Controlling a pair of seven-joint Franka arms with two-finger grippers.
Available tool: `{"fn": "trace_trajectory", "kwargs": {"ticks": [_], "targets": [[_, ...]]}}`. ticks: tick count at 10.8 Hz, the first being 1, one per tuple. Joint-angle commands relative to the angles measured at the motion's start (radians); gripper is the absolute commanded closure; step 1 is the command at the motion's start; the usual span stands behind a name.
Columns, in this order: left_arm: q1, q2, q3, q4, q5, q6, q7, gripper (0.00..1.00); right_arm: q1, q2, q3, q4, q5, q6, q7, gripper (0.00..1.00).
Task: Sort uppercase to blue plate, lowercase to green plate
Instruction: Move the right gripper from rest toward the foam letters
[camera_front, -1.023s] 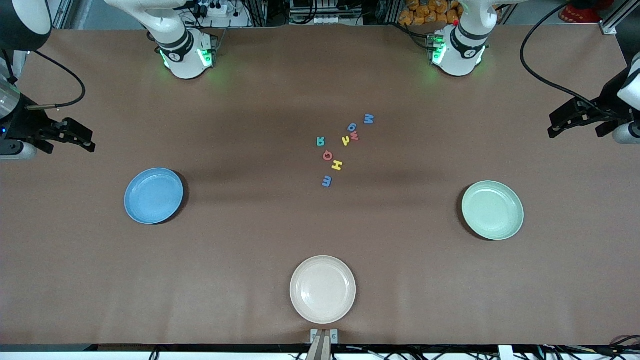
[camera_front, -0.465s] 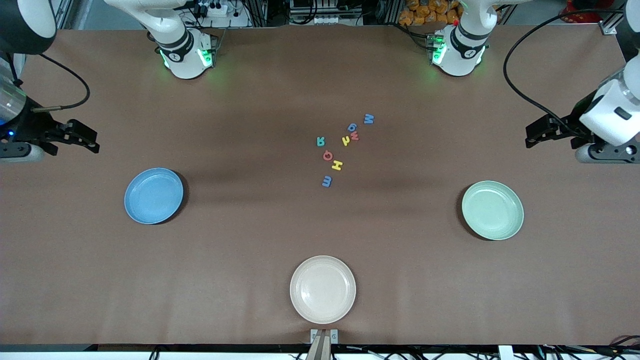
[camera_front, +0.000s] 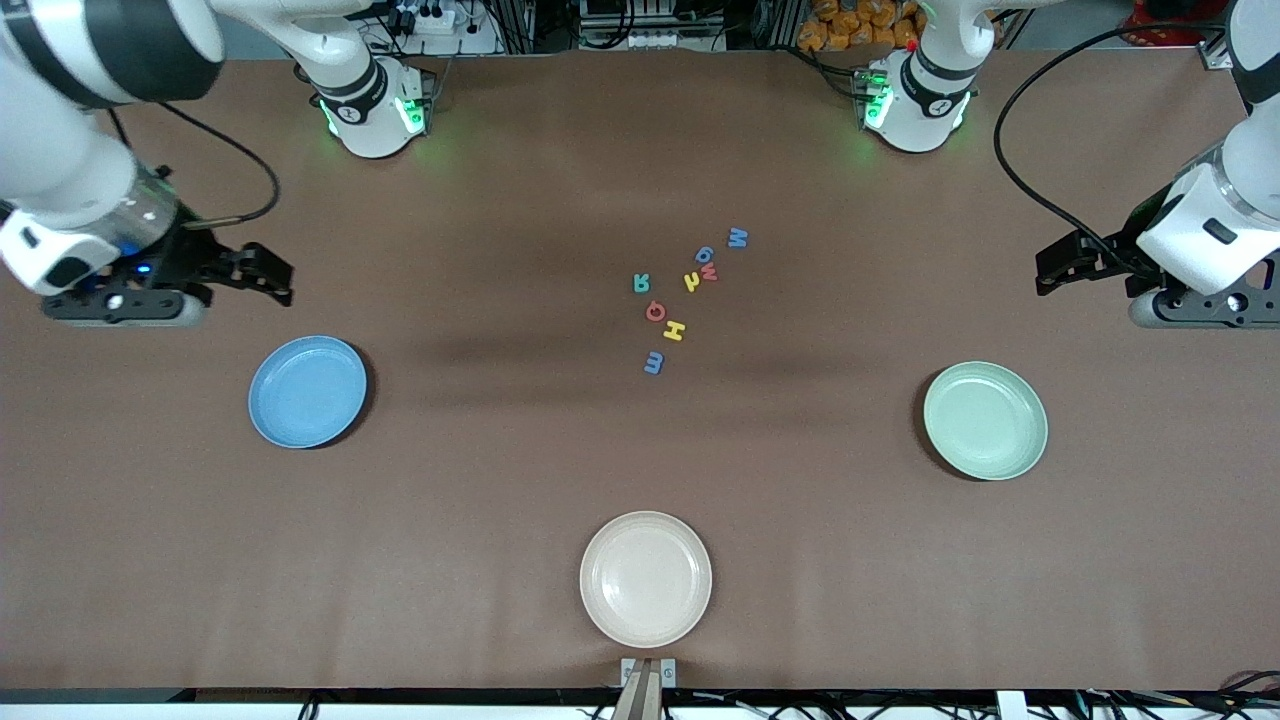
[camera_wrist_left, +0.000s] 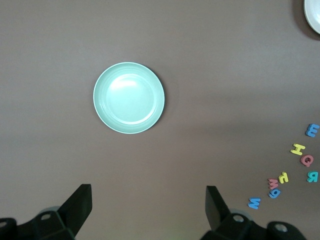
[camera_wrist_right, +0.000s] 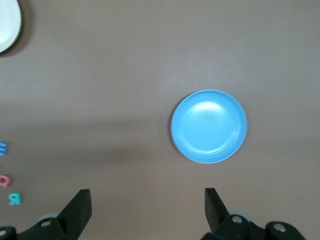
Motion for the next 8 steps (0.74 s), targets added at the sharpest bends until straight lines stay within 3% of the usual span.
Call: {"fn": "trace_trajectory", "kwargs": {"ticks": [1, 3, 6, 8], "targets": [[0.001, -0.030, -0.002, -0.065, -0.014, 0.056, -0.014, 0.00, 0.061, 0.014, 0.056, -0.019, 0.008, 0.007, 0.211, 0.00], [-0.001, -0.033, -0.010, -0.072, -0.014, 0.059, -0.014, 0.00, 0.124, 0.030, 0.101, -0.025, 0.006, 0.036, 0.363, 0.00], [-0.002, -0.021, -0.017, -0.073, -0.008, 0.077, -0.012, 0.00, 0.299, 0.109, 0.102, -0.036, 0.006, 0.131, 0.666, 0.00], [0.001, -0.018, -0.020, -0.087, -0.007, 0.081, -0.003, 0.00, 0.369, 0.172, 0.102, -0.060, 0.006, 0.205, 0.725, 0.00]]}}
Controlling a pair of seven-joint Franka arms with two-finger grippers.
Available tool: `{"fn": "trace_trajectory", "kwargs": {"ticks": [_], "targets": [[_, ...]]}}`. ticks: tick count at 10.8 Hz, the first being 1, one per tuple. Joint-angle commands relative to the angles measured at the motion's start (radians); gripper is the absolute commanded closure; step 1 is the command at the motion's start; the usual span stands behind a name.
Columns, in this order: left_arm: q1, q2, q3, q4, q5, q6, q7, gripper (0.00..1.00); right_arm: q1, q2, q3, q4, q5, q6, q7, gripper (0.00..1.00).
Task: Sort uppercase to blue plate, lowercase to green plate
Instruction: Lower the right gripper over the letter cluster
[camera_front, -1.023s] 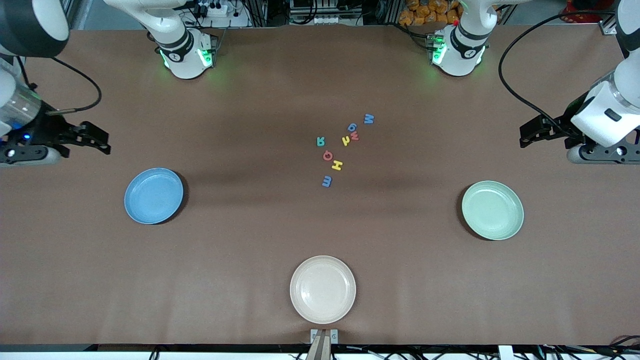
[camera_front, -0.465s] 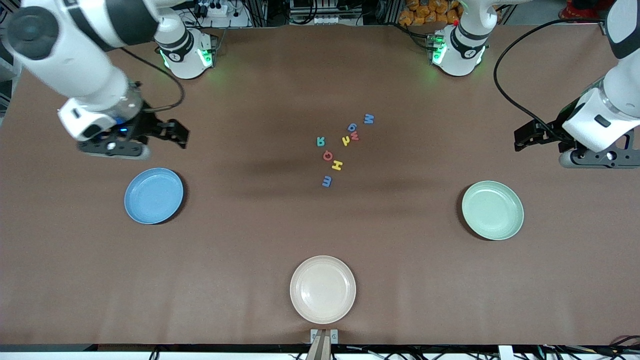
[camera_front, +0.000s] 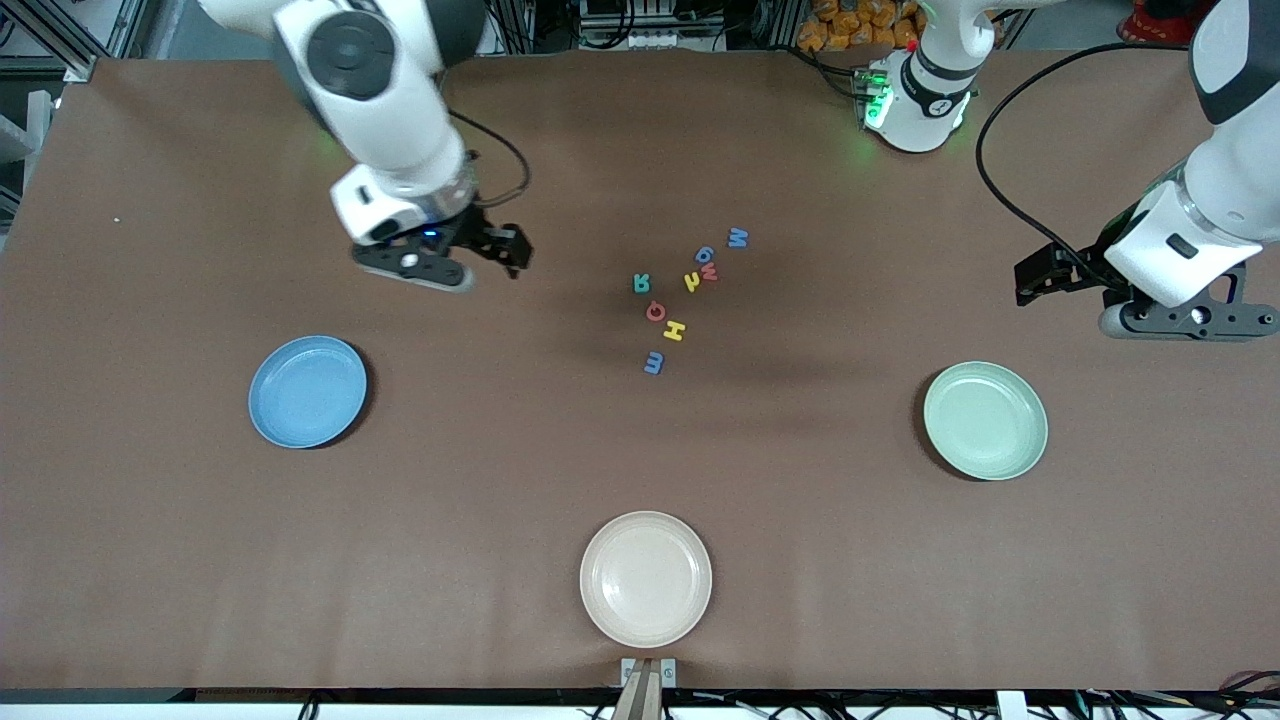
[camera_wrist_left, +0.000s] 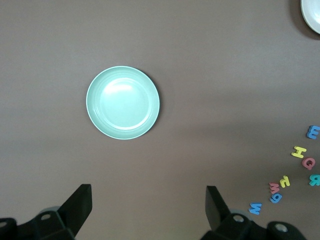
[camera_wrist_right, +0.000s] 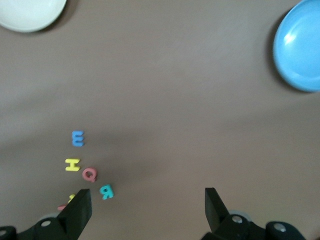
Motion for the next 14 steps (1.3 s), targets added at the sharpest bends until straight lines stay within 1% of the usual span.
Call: {"fn": "trace_trajectory", "kwargs": {"ticks": [1, 3, 4, 6, 7, 9, 10, 12, 13, 14], "targets": [[0.003, -0.015, -0.002, -0.033, -0.007, 0.021, -0.001, 0.00, 0.061, 0.086, -0.005, -0.012, 0.003, 0.089, 0.055, 0.00], [0.001, 0.000, 0.000, -0.039, -0.005, 0.026, 0.000, 0.00, 0.174, 0.175, -0.005, -0.032, -0.007, 0.230, 0.264, 0.00], [0.007, 0.005, -0.002, -0.048, -0.006, 0.031, -0.001, 0.00, 0.237, 0.222, -0.005, -0.030, -0.013, 0.277, 0.361, 0.00], [0.008, 0.005, -0.002, -0.056, -0.005, 0.035, -0.001, 0.00, 0.310, 0.292, -0.005, -0.023, -0.013, 0.383, 0.553, 0.00], [0.008, 0.006, 0.000, -0.056, -0.005, 0.041, -0.001, 0.00, 0.349, 0.327, -0.006, 0.006, -0.020, 0.385, 0.654, 0.00], [0.011, 0.014, -0.002, -0.058, -0.005, 0.051, -0.001, 0.00, 0.422, 0.387, -0.008, 0.057, -0.109, 0.376, 0.885, 0.00], [0.009, 0.017, -0.002, -0.058, -0.005, 0.052, -0.001, 0.00, 0.461, 0.426, -0.015, 0.103, -0.126, 0.367, 0.963, 0.00], [0.011, 0.022, -0.002, -0.065, -0.006, 0.063, -0.004, 0.00, 0.503, 0.526, -0.022, 0.240, -0.122, 0.310, 1.099, 0.00], [0.012, 0.017, -0.002, -0.084, -0.007, 0.086, -0.008, 0.00, 0.529, 0.583, -0.035, 0.323, -0.122, 0.274, 1.159, 0.00], [0.011, 0.014, -0.002, -0.097, -0.011, 0.095, -0.017, 0.00, 0.548, 0.615, -0.048, 0.367, -0.120, 0.275, 1.213, 0.00]]}}
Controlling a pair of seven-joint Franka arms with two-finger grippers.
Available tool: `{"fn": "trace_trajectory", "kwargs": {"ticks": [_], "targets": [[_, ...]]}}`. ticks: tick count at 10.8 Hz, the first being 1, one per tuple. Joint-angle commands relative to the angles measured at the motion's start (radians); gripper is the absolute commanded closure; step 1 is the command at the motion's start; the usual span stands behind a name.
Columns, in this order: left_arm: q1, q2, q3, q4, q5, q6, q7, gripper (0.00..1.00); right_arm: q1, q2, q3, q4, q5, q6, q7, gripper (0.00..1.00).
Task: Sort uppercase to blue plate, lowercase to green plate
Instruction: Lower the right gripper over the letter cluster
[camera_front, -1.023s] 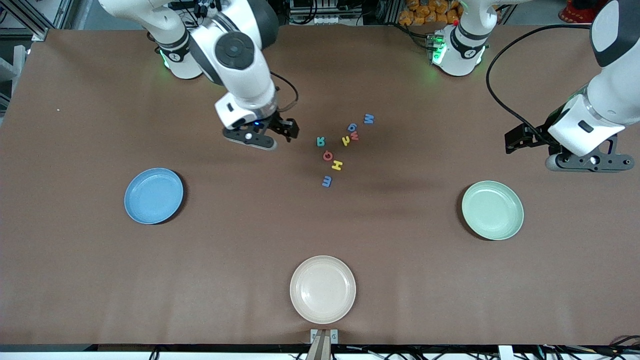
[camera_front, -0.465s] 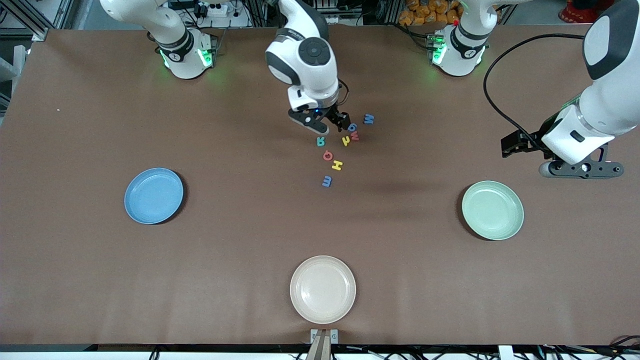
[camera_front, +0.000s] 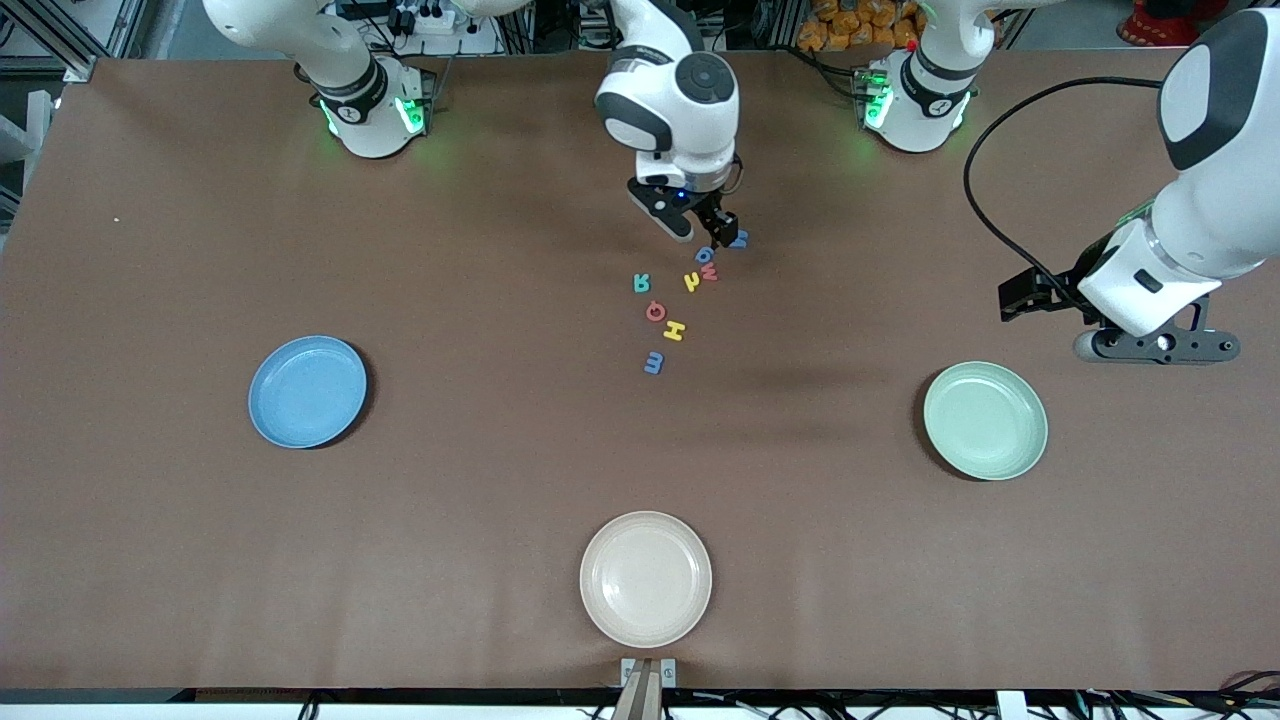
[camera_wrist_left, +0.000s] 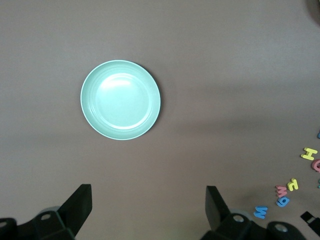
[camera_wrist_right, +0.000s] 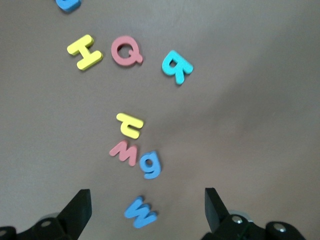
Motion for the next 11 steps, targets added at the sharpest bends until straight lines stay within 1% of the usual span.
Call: {"fn": "trace_trajectory", "kwargs": {"ticks": [1, 2, 3, 4, 9, 11], "targets": [[0.004, -0.013, -0.002, -0.037, -0.011, 0.037, -0.021, 0.00, 0.036, 0.112, -0.034, 0.148, -0.013, -0.028, 0.142, 0.00], [0.004, -0.016, -0.002, -0.041, -0.011, 0.039, -0.023, 0.00, 0.030, 0.125, -0.037, 0.146, -0.010, 0.007, 0.171, 0.00], [0.004, -0.016, -0.002, -0.041, -0.011, 0.040, -0.023, 0.00, 0.035, 0.148, -0.037, 0.145, -0.010, 0.069, 0.203, 0.00], [0.004, -0.016, -0.002, -0.041, -0.011, 0.049, -0.023, 0.00, 0.052, 0.166, -0.037, 0.140, -0.012, 0.112, 0.247, 0.00], [0.003, -0.010, -0.002, -0.034, -0.007, 0.068, -0.021, 0.00, 0.101, 0.195, -0.037, 0.135, -0.007, 0.120, 0.286, 0.00], [0.003, -0.010, -0.001, -0.034, -0.007, 0.068, -0.021, 0.00, 0.101, 0.215, -0.037, 0.135, -0.015, 0.136, 0.317, 0.00]]}}
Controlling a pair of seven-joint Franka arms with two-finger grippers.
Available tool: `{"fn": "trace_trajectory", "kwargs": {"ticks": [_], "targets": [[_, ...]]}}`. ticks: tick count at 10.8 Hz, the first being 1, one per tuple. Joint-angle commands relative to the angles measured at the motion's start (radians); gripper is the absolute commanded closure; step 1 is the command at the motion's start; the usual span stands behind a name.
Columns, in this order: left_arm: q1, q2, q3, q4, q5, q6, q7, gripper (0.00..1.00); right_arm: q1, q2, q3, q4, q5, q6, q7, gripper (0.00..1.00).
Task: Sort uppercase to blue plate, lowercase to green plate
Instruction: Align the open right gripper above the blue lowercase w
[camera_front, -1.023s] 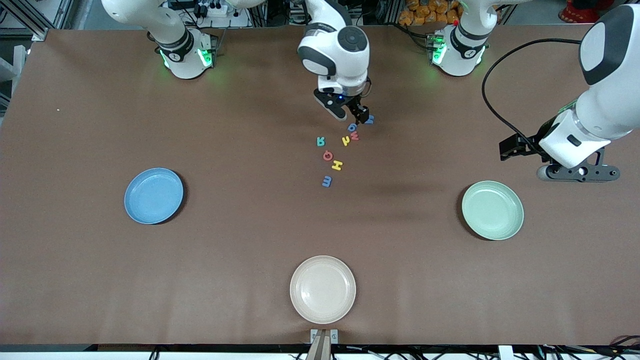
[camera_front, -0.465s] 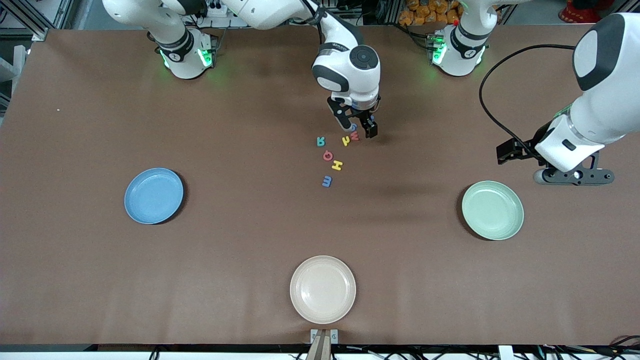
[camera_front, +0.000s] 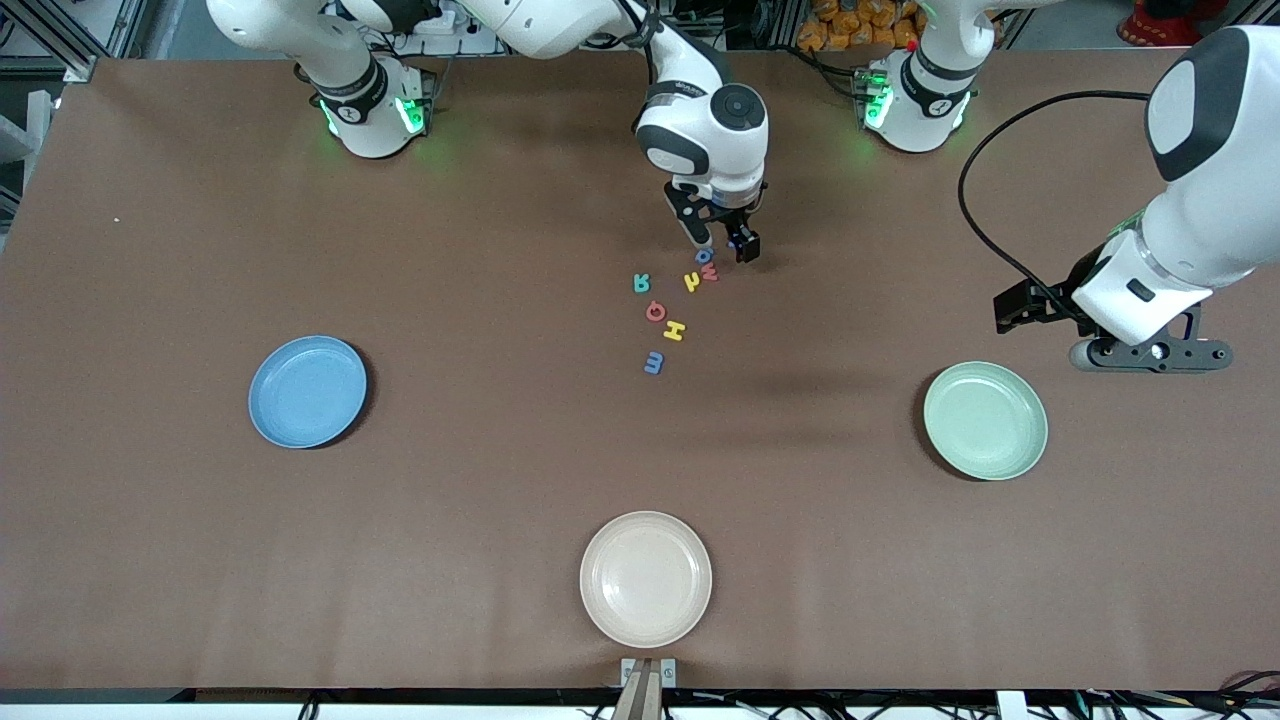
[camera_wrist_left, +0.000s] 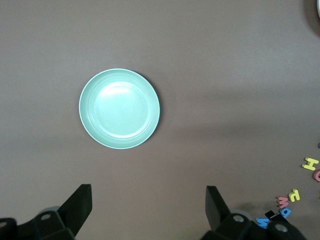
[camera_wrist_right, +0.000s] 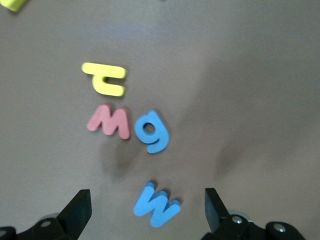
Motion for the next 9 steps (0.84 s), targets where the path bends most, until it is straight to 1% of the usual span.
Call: {"fn": "trace_trajectory", "kwargs": {"ticks": [1, 2, 9], "targets": [[0.004, -0.009, -0.002, -0.010, -0.007, 0.016, -0.015, 0.00, 0.014, 0.044, -0.007, 0.026, -0.017, 0.047, 0.066, 0.00], [0.004, -0.009, -0.001, -0.008, -0.005, 0.016, -0.015, 0.00, 0.021, 0.050, -0.008, 0.026, -0.018, 0.067, 0.084, 0.00], [0.006, -0.006, -0.001, -0.011, -0.005, 0.016, -0.012, 0.00, 0.024, 0.061, -0.007, 0.025, -0.003, 0.072, 0.088, 0.00]]}}
